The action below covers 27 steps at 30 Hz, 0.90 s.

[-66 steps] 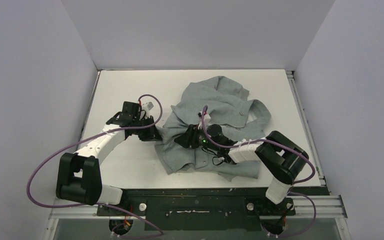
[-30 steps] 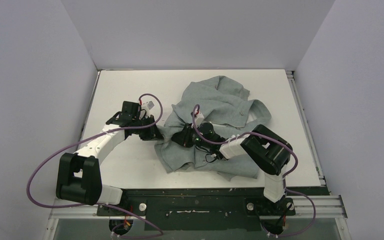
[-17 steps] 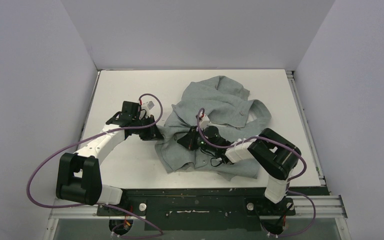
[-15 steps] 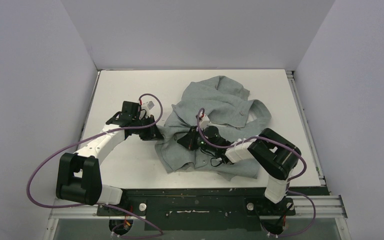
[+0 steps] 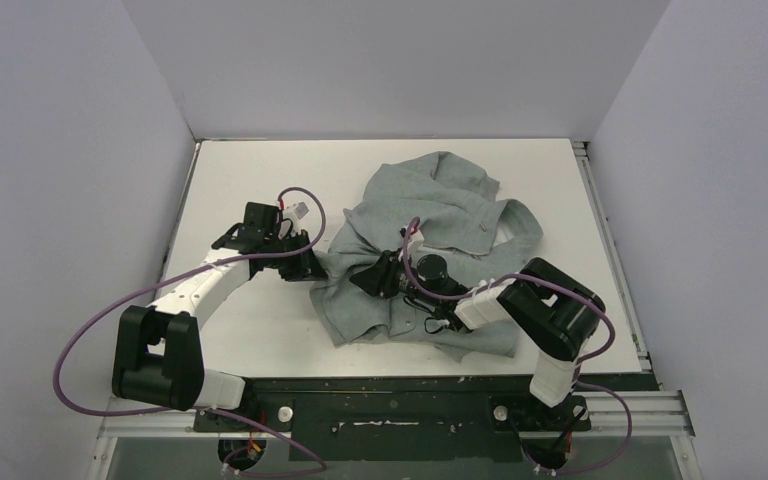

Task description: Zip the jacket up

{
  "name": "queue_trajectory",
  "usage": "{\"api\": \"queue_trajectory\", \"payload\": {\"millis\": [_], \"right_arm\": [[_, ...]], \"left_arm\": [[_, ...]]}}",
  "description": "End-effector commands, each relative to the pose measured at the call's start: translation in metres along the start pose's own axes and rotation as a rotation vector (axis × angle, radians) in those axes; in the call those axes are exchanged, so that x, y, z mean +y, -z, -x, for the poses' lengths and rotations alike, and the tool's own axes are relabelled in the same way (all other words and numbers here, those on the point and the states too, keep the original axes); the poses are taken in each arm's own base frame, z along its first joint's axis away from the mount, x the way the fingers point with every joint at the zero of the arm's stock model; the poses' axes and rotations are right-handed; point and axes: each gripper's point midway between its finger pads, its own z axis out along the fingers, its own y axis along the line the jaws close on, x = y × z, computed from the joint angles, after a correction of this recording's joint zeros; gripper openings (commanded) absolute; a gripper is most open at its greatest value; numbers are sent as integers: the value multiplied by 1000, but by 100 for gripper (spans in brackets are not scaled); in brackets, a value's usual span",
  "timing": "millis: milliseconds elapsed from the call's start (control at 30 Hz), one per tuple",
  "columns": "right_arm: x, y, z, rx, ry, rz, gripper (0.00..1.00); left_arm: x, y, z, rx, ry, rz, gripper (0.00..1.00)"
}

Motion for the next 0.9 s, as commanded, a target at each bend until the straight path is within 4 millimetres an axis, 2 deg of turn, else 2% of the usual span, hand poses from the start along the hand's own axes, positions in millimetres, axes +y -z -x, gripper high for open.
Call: {"api": "queue_trajectory", "payload": {"millis": [0, 133, 267, 467, 667, 867], "right_arm": [[24, -3, 12, -60, -98, 148, 43], [23, -8, 5, -35, -174, 150, 44], [14, -10, 2, -26, -213, 101, 46], [7, -23, -1, 17, -224, 46, 48], [-8, -27, -9, 43, -249, -31, 49], [-14, -33, -19, 68, -303, -35, 49]], "left_arm": [[-17, 6, 23, -60, -49, -55, 0], [-16, 6, 23, -60, -49, -54, 0], [-17, 7, 23, -61, -49, -57, 0], [-18, 8, 24, -64, -49, -59, 0], [-19, 9, 24, -67, -51, -61, 0], [-21, 10, 25, -70, -52, -64, 0]]}}
